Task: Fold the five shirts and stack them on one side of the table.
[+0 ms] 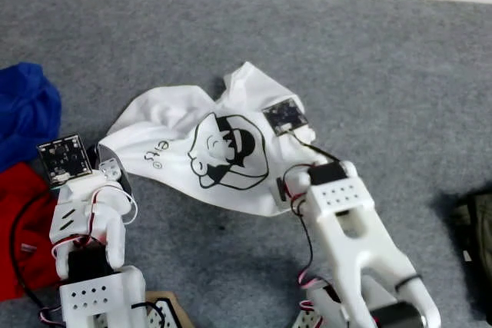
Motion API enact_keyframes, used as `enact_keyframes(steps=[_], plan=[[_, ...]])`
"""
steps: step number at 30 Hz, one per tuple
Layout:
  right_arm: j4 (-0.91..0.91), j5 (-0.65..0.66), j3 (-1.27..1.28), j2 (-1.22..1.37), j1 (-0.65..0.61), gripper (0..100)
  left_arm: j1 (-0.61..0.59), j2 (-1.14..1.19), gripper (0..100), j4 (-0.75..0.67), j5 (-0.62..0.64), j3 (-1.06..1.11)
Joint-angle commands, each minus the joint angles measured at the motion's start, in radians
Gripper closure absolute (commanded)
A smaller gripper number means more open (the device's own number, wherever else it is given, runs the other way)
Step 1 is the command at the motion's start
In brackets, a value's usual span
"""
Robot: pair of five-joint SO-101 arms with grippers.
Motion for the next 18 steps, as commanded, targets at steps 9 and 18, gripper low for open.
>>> enact_keyframes(steps=[9, 18], plan=[[0.030, -0.018, -0.225, -0.139, 0.269, 97.3, -0.021, -0.012, 99, -0.003, 0.347, -0.183], [0.206, -0.043, -0.493, -0.295, 0.311, 97.3, -0.021, 0.016, 99, -0.203, 0.425, -0.354]])
